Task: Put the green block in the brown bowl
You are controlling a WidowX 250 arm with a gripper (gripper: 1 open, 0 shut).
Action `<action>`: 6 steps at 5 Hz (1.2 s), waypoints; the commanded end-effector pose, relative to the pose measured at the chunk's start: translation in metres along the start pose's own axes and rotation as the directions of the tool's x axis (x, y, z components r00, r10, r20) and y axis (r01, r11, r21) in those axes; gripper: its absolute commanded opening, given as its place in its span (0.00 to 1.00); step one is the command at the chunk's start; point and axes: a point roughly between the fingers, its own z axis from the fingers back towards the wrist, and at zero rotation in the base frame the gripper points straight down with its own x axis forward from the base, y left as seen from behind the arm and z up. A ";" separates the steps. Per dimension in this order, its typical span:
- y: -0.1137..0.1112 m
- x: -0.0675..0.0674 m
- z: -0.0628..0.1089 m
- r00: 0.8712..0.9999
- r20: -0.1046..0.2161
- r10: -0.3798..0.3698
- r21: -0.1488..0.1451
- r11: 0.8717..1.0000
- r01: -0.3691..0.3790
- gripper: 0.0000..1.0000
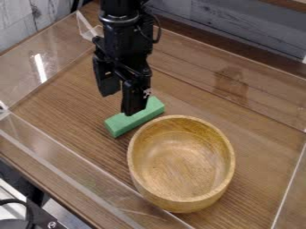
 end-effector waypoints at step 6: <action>0.015 0.006 -0.007 0.995 0.072 0.063 -0.005 0.998 -0.063 1.00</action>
